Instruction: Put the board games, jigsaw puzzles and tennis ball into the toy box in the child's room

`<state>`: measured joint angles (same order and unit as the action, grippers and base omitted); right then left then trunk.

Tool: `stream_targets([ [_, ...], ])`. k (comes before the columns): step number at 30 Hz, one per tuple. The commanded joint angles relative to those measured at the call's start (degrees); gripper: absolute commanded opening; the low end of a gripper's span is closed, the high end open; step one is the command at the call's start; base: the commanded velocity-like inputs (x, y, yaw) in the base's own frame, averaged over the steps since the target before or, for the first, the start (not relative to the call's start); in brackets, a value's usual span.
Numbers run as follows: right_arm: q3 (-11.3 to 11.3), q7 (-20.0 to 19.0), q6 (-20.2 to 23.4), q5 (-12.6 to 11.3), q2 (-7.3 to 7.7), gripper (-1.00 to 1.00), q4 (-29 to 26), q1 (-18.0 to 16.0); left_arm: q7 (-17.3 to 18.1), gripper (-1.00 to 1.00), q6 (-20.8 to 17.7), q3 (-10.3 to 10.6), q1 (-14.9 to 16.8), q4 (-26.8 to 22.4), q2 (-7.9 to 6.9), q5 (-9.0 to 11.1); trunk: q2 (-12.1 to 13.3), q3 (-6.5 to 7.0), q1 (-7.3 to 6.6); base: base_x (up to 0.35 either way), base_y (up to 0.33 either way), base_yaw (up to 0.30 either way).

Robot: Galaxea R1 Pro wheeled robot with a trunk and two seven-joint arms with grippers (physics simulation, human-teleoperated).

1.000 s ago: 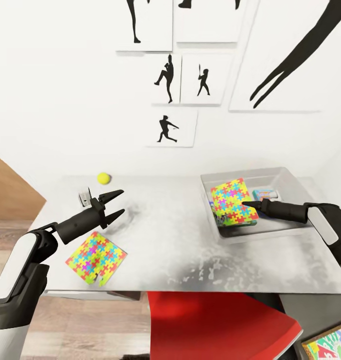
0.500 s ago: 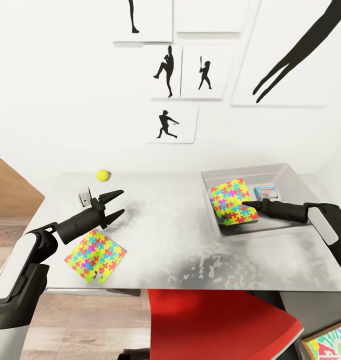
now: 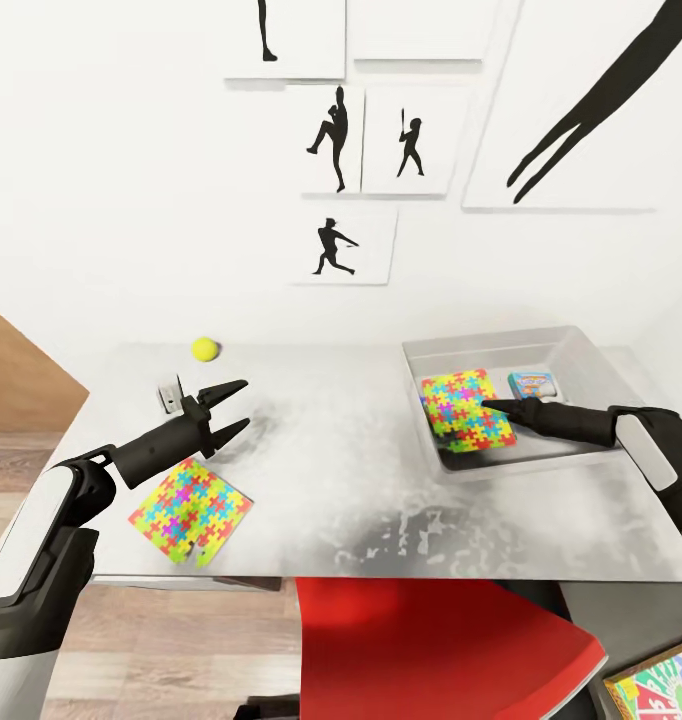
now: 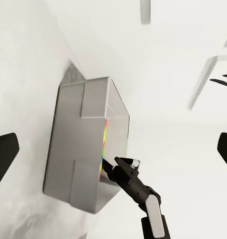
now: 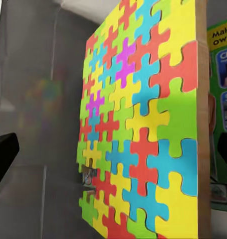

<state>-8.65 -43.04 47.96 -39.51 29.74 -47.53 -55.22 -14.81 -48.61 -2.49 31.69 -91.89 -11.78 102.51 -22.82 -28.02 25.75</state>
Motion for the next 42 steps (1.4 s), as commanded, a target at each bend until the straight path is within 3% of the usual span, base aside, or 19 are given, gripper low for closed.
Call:
stream_targets([
  [1, -0.14, -0.02, 0.22, -0.22, 0.06, 1.00, 0.00, -0.06, -0.57, 1.00, -0.17, -0.06, 0.04, -0.04, 0.00, 0.62, -0.10, -0.09, 0.03, 0.000, 0.000, 0.000],
  [8, 0.14, 0.02, -0.65, -0.23, 0.07, 1.00, -0.97, 0.18, -0.14, 1.00, -0.09, -0.10, -0.03, -0.04, 0.02, 0.62, -0.10, -0.09, 0.03, 0.000, 0.000, 0.000],
  [12, 0.51, 0.40, -3.98, -0.23, 1.21, 1.00, -8.30, 2.40, 0.16, 1.00, -0.02, -0.03, -0.11, -0.04, 0.06, 0.62, -0.10, -0.09, 0.03, 0.000, 0.000, 0.000],
  [18, 2.99, 4.36, -5.05, -0.29, 1.64, 1.00, -13.72, 4.82, 0.15, 1.00, -0.01, 0.04, -0.13, -0.04, 0.09, 0.59, -0.10, -0.09, 0.03, 0.000, 0.000, 0.000],
  [22, 4.16, 5.45, -5.23, -0.31, 1.70, 1.00, -21.06, 8.58, 0.07, 1.00, 0.10, 0.10, -0.16, -0.04, 0.15, 0.59, -0.10, -0.09, 0.03, 0.000, 0.000, 0.000],
  [24, 6.02, 5.77, -5.10, -0.31, 1.70, 1.00, -25.72, 11.08, 0.06, 1.00, 0.09, 0.15, -0.16, -0.04, 0.17, 0.59, -0.10, -0.09, 0.03, -0.005, 0.000, 0.000],
  [27, 12.25, 6.89, -4.61, -0.26, 1.56, 1.00, -32.02, 14.75, 0.05, 1.00, 0.09, 0.13, -0.14, -0.04, 0.18, 0.59, -0.10, -0.09, 0.03, -0.103, 0.000, 0.000],
  [28, 13.35, 7.07, -4.53, -0.25, 1.56, 1.00, -33.24, 15.48, 0.05, 1.00, 0.08, 0.13, -0.14, -0.04, 0.19, 0.59, -0.10, -0.09, 0.03, -0.171, 0.000, 0.000],
  [29, 16.10, 7.55, -4.40, -0.22, 1.54, 1.00, -37.51, 17.88, 0.05, 1.00, 0.06, 0.13, -0.14, -0.04, 0.21, 0.59, -0.10, -0.09, 0.03, -0.236, 0.000, 0.000],
  [33, 19.77, 8.36, -4.32, -0.16, 1.48, 1.00, -42.59, 22.37, 0.05, 1.00, 0.09, 0.11, -0.15, -0.04, 0.25, 0.59, -0.10, -0.09, 0.03, -0.253, 0.005, 0.000],
  [38, 23.87, 8.57, -4.73, -0.13, 1.48, 1.00, -44.51, 24.73, 0.05, 1.00, 0.15, 0.12, -0.20, -0.04, 0.38, 0.57, -0.10, -0.09, 0.03, -0.104, 0.007, 0.000],
  [42, 24.72, 8.54, -5.00, -0.13, 1.39, 1.00, -44.85, 25.20, 0.05, 1.00, 0.17, 0.12, -0.21, -0.04, 0.44, 0.58, -0.10, -0.09, 0.03, -0.023, 0.001, 0.000],
])
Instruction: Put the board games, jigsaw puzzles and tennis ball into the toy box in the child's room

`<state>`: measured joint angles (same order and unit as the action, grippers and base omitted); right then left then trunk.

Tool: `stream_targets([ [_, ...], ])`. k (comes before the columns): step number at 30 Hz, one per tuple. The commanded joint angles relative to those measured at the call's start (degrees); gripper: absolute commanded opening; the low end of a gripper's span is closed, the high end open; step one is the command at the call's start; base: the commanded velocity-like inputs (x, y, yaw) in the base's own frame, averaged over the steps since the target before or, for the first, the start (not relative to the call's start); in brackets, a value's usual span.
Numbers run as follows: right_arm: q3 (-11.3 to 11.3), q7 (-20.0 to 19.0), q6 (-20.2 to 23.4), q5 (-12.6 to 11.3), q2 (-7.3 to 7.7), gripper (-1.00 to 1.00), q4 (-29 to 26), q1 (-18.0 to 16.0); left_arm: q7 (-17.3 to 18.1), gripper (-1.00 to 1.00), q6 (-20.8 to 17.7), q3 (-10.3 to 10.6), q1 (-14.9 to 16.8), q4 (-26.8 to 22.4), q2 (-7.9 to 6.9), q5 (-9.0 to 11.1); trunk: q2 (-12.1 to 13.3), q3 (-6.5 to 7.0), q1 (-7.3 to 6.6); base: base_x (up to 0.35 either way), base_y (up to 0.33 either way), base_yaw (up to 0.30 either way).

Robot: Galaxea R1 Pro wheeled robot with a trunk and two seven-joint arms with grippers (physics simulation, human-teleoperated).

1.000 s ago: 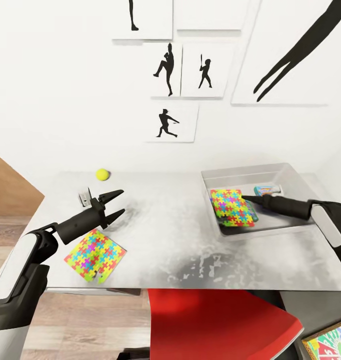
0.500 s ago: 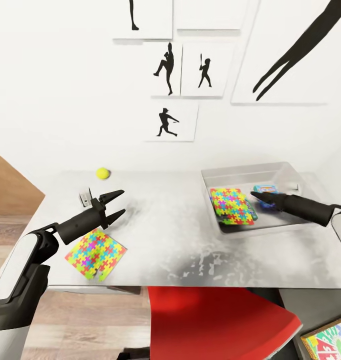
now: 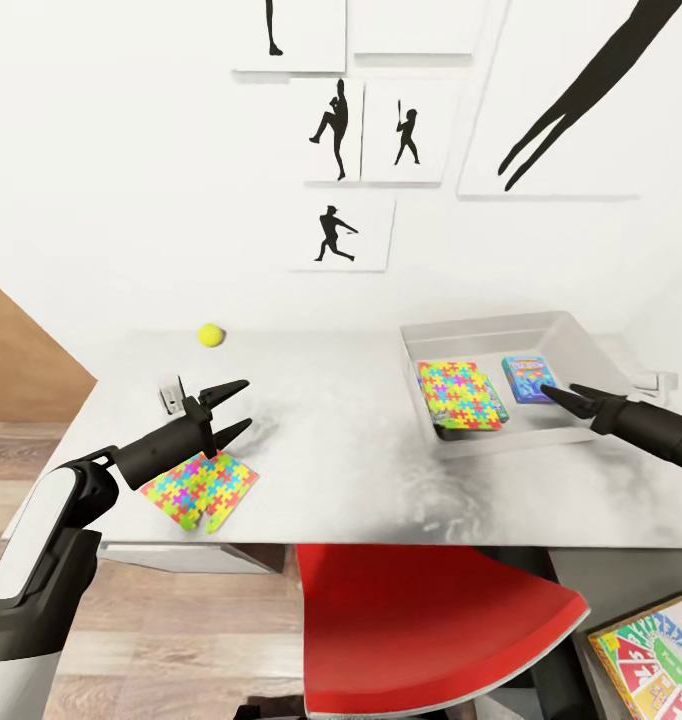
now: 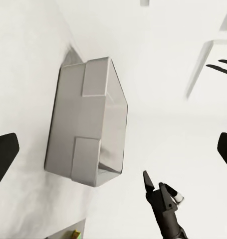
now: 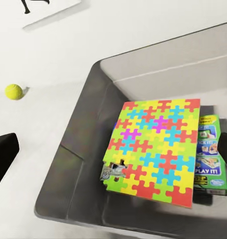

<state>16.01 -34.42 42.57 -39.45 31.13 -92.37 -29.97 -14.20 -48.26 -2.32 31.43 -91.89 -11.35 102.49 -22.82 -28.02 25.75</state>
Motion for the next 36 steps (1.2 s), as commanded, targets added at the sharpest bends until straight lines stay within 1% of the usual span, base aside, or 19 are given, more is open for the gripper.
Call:
stream_targets([
  [1, 0.19, -0.09, 0.32, -0.19, -0.03, 1.00, -0.07, 0.03, -0.57, 1.00, -0.17, -0.06, 0.04, -0.04, 0.04, 0.60, -0.10, -0.08, 0.03, -0.010, 0.001, 0.000],
  [6, 0.25, -0.33, 0.25, -0.23, -0.29, 1.00, -0.16, 0.15, -0.50, 1.00, -0.17, 0.20, -0.02, -0.04, 0.09, 0.38, -0.10, -0.07, 0.03, -0.004, 0.000, 0.000],
  [11, 0.46, -0.57, 0.43, -0.26, -0.72, 1.00, -0.17, 0.17, -0.48, 1.00, -0.16, 0.24, -0.05, -0.04, 0.10, -0.96, -0.10, 0.20, 0.03, -0.020, 0.003, 0.000],
  [19, 0.43, -0.12, 0.30, -0.27, -1.12, 1.00, -0.18, 0.18, -0.48, 1.00, -0.16, 0.13, -0.05, -0.04, 0.10, -1.30, -0.10, 0.90, 0.03, -0.193, 0.161, 0.000],
  [23, 0.27, 0.69, 0.25, -0.27, -1.18, 1.00, -0.18, 0.18, -0.48, 1.00, -0.16, 0.15, -0.05, -0.04, 0.10, -1.33, -0.10, 1.27, 0.03, -0.194, 0.258, 0.000],
  [28, -0.44, 4.65, 0.36, -0.27, -1.21, 1.00, -0.18, 0.16, -0.44, 1.00, -0.16, 0.25, -0.05, -0.04, 0.10, -1.37, -0.10, 1.74, 0.03, -0.155, 0.284, 0.000],
  [29, -0.71, 5.31, 0.42, -0.27, -1.22, 1.00, -0.18, 0.15, -0.43, 1.00, -0.16, 0.27, -0.05, -0.04, 0.10, -1.38, -0.10, 1.83, 0.03, -0.098, 0.300, 0.000],
  [30, -2.14, 6.67, 0.53, -0.27, -1.26, 1.00, -0.18, 0.12, -0.41, 1.00, -0.16, 0.33, -0.05, -0.04, 0.10, -1.44, -0.10, 1.92, 0.03, -0.050, 0.280, 0.000],
  [31, -3.09, 7.20, 0.58, -0.27, -1.29, 1.00, -0.18, 0.08, -0.40, 1.00, -0.16, 0.33, -0.05, -0.04, 0.10, -1.46, -0.10, 2.02, 0.03, -0.032, 0.193, 0.000],
  [32, -3.77, 7.54, 0.63, -0.27, -1.30, 1.00, -0.18, 0.05, -0.40, 1.00, -0.16, 0.35, -0.05, -0.04, 0.10, -1.48, -0.10, 2.11, 0.03, -0.021, 0.123, 0.000],
  [34, -4.34, 7.76, 0.73, -0.27, -1.31, 1.00, -0.18, -0.02, -0.40, 1.00, -0.16, 0.36, -0.05, -0.04, 0.10, -1.49, -0.10, 2.30, 0.03, -0.015, 0.089, 0.000],
  [36, -6.41, 8.06, 0.81, -0.27, -1.38, 1.00, -0.18, -0.25, -0.41, 1.00, -0.16, 0.38, -0.05, -0.04, 0.10, -1.50, -0.10, 2.48, 0.03, -0.007, 0.041, 0.000],
])
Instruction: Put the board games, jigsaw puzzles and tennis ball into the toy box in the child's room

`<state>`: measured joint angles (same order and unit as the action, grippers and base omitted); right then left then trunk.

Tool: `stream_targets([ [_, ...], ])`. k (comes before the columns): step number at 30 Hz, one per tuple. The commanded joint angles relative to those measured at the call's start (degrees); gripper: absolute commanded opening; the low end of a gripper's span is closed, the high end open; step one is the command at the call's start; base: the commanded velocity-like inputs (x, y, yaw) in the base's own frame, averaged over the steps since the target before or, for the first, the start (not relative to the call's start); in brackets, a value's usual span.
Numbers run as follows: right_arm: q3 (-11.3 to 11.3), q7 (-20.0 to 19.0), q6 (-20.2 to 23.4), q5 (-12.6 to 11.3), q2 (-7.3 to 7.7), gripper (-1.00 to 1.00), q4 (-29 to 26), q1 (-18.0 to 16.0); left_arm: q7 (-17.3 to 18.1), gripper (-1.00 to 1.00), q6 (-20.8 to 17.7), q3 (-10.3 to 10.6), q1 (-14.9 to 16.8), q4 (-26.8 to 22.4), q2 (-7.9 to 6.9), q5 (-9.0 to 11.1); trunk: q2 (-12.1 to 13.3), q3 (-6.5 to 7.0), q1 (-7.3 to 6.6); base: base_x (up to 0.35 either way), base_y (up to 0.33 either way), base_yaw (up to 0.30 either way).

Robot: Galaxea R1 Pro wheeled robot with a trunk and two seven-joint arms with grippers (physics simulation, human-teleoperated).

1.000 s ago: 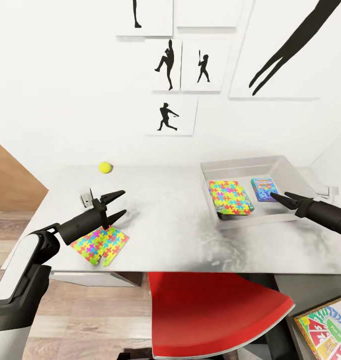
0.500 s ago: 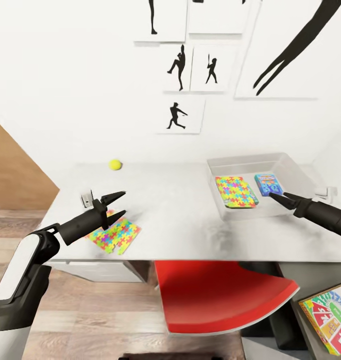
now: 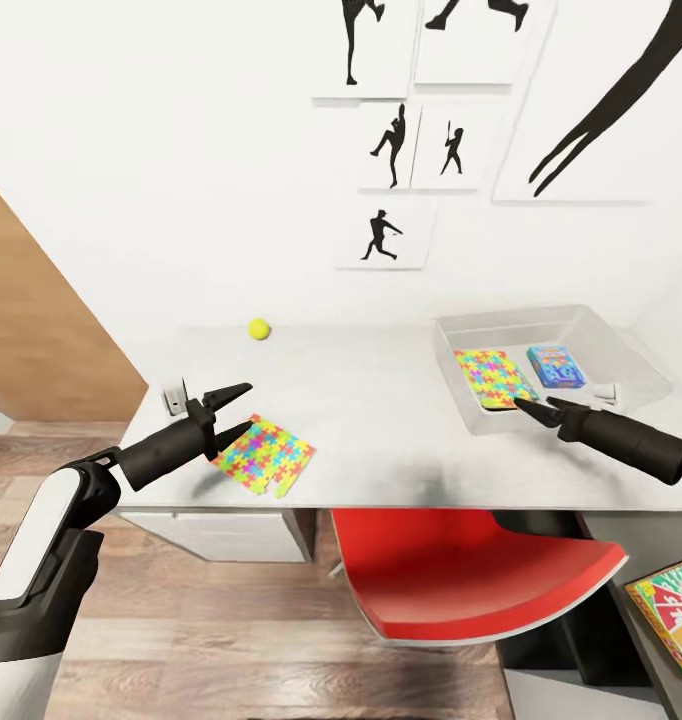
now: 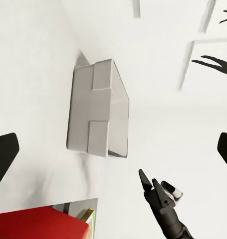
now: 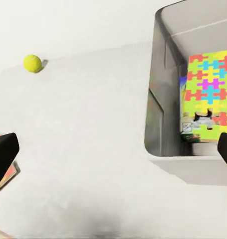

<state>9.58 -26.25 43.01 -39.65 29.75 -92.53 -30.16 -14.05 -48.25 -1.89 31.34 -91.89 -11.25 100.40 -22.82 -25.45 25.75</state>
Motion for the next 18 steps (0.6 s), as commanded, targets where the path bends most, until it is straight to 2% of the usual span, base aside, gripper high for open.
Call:
stream_targets([
  [1, -0.63, -0.05, 0.38, -0.08, -0.01, 1.00, -0.02, -0.12, -0.58, 1.00, -0.18, -0.05, 0.04, -0.04, 0.00, 0.59, -0.10, 0.01, 0.03, -0.004, 0.026, 0.000],
  [3, -2.34, 0.33, 0.40, -0.07, -0.02, 1.00, -0.02, -0.24, -0.56, 1.00, -0.18, -0.05, 0.04, -0.02, 0.00, 0.59, -0.10, 0.20, 0.03, -0.002, 0.014, 0.000],
  [8, -3.30, 0.71, 0.41, -0.08, -0.03, 1.00, -0.02, -0.31, -0.55, 1.00, -0.18, -0.05, 0.04, -0.04, 0.00, 0.59, -0.10, 0.66, 0.03, 0.004, 0.047, 0.000],
  [18, -4.56, 0.91, 0.31, -0.06, -0.15, 1.00, -0.02, -0.38, -0.53, 1.00, -0.18, -0.08, 0.00, -0.04, 0.00, 0.55, -0.10, 1.59, 0.03, 0.091, 0.246, 0.000],
])
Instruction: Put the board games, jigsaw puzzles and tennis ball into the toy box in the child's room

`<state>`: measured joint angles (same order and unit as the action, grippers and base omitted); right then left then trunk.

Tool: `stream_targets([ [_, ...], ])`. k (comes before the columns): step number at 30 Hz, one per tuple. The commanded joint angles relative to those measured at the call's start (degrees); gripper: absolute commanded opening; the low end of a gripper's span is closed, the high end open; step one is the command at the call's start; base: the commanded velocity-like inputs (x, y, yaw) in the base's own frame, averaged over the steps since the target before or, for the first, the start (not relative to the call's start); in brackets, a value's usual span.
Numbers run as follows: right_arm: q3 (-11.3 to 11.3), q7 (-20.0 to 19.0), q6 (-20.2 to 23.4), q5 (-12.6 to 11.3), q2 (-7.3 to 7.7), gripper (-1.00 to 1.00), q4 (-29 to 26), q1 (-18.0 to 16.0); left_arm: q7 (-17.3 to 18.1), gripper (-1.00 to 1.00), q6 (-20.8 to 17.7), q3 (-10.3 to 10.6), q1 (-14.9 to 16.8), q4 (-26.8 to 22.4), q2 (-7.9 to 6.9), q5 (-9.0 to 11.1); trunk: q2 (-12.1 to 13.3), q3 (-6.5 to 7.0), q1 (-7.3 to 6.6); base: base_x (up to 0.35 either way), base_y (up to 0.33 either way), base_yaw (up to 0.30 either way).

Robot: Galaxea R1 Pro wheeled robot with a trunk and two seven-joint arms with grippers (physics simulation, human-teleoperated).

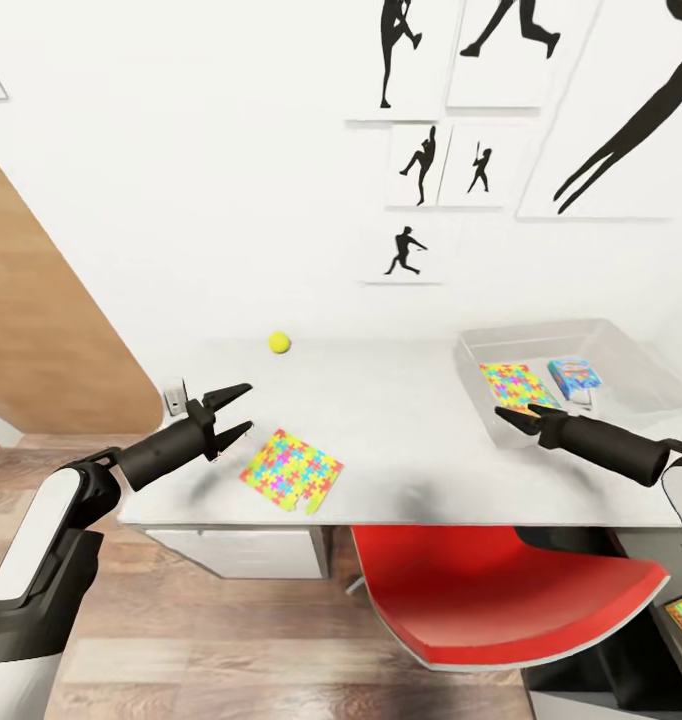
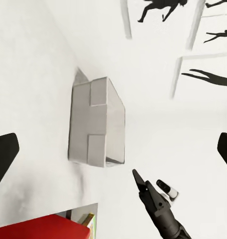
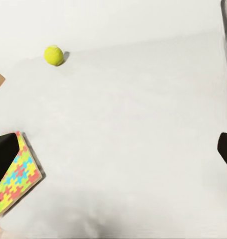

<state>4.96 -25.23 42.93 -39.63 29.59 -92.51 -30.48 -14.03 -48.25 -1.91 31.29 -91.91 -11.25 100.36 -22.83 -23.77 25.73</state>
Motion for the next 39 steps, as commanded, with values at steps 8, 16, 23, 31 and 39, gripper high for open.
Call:
stream_targets([
  [8, -3.18, 0.37, 0.14, 0.01, -3.43, 1.00, -0.04, -0.10, -0.51, 1.00, -0.18, -0.06, -0.39, -0.04, 0.00, 0.57, -0.09, 0.27, 0.05, 0.247, 0.214, 0.000],
  [16, -6.65, 0.54, 0.24, 1.67, -5.78, 1.00, -0.04, -0.10, -0.55, 1.00, -0.18, -0.32, -0.49, 0.00, -0.22, 0.56, -0.09, 0.30, 0.05, 0.127, 0.092, 0.000],
  [23, -10.00, 0.96, 1.10, 5.17, -10.45, 1.00, -0.04, -0.22, -0.56, 1.00, -0.18, -0.74, -1.24, 0.11, -0.59, 0.61, -0.09, 0.31, 0.05, 0.003, 0.017, 0.000],
  [31, -10.62, 1.80, 7.81, 8.89, -14.88, 1.00, 0.27, -1.44, -0.41, 1.00, -0.24, -2.62, -1.67, 0.18, -0.70, 0.68, -0.09, 0.31, 0.05, -0.080, 0.141, 0.000],
  [39, -9.64, 6.63, 17.07, 8.87, -21.38, 1.00, 8.50, -5.62, -0.46, 1.00, -0.28, -4.02, -2.28, 0.23, -0.70, 0.63, -0.09, 0.31, 0.05, -0.017, 0.030, 0.000],
])
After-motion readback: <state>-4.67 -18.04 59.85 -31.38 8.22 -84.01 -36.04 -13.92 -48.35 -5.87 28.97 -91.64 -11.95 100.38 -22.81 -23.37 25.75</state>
